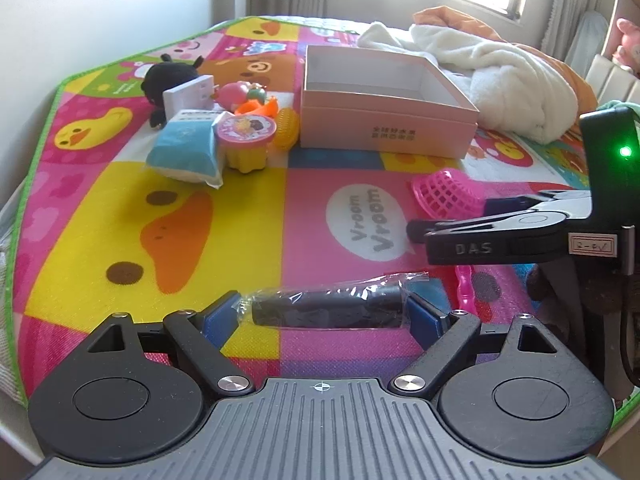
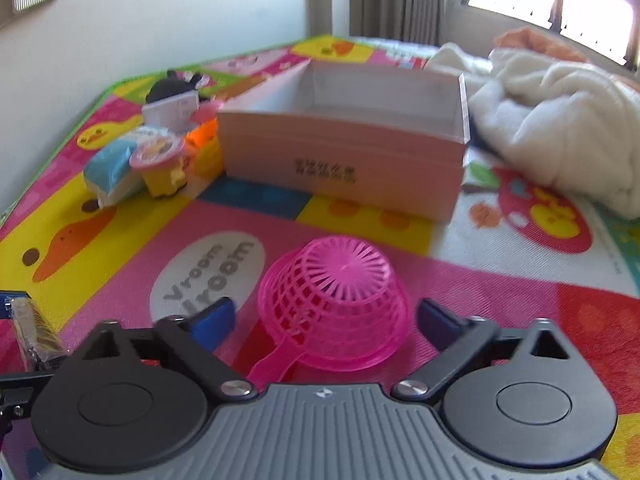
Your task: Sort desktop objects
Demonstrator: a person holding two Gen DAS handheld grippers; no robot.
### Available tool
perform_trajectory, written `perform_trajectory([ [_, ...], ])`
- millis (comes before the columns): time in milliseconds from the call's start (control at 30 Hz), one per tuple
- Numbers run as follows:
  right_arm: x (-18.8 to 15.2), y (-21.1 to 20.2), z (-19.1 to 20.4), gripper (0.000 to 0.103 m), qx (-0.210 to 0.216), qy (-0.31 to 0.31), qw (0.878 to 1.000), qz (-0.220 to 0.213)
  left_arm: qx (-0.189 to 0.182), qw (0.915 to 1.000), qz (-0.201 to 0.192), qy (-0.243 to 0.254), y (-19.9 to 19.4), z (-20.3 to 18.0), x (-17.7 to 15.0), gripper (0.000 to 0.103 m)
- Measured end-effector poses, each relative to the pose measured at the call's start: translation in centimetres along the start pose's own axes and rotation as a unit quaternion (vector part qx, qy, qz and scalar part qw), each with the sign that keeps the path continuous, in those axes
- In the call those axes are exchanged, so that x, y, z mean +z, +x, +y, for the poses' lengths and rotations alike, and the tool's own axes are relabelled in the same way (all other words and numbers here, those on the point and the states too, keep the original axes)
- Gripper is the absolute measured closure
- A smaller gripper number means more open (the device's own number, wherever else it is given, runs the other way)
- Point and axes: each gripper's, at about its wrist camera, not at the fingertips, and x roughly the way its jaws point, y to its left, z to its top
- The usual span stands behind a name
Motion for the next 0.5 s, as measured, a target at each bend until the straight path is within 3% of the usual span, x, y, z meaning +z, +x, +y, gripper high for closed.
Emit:
perform_trajectory([
  [367, -0.6, -6.9, 0.9, 0.023, 0.024, -0.044, 0.998, -0.031, -0.005, 0.9999, 0.004, 0.011, -0.8, -0.9, -0.3, 0.012],
  [500, -1.0, -9.2, 0.3, 0.033, 0.022, -0.058, 0.997, -0.038, -0.009, 0.9998, 0.002, 0.019, -0.9, -1.5, -0.2, 0.012],
])
